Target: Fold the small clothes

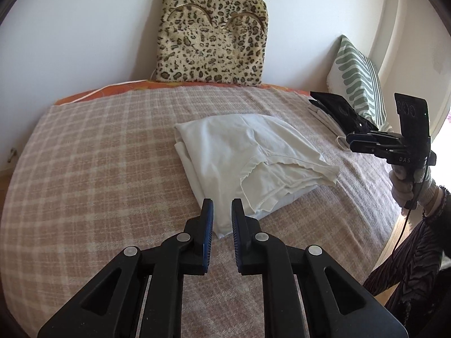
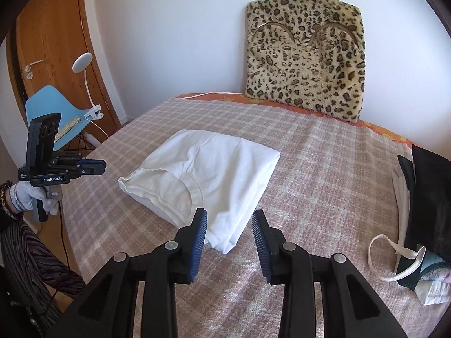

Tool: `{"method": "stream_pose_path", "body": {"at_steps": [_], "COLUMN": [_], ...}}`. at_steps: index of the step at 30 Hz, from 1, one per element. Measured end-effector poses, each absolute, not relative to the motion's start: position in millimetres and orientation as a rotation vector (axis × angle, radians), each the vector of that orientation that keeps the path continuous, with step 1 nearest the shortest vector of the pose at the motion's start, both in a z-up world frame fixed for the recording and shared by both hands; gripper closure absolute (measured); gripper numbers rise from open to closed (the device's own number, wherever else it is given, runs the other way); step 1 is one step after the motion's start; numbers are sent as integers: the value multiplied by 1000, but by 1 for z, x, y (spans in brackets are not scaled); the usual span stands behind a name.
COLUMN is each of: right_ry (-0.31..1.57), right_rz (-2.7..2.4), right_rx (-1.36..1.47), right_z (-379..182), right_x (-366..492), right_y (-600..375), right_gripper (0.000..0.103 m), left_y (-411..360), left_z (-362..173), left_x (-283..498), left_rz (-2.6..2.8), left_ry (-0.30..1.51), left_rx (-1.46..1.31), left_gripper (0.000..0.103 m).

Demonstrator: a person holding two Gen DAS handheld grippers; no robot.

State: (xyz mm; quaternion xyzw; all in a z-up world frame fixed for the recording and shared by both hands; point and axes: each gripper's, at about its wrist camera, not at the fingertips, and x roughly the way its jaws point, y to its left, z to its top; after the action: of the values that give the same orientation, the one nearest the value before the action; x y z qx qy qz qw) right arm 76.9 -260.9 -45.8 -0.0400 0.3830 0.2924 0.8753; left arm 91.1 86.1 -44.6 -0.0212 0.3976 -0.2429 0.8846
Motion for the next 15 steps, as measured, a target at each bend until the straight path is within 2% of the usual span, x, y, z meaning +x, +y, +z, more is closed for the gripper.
{"method": "stream_pose_path", "body": {"at_steps": [7,15], "right_ry": [854,996], "right_rz": [668,718], "right_rx": [-186,-269], "right_z": [-73,-108], "right_x": [94,92], "right_y": [-207,-214], "right_gripper": [71,72], "left_y": [44,39], "left_z": [-72,-94], "left_x": [124,101], "left_rz": [-554,-634], "left_ry": [915,1000], "left_rx": [3,60], "left_gripper": [91,91]}}
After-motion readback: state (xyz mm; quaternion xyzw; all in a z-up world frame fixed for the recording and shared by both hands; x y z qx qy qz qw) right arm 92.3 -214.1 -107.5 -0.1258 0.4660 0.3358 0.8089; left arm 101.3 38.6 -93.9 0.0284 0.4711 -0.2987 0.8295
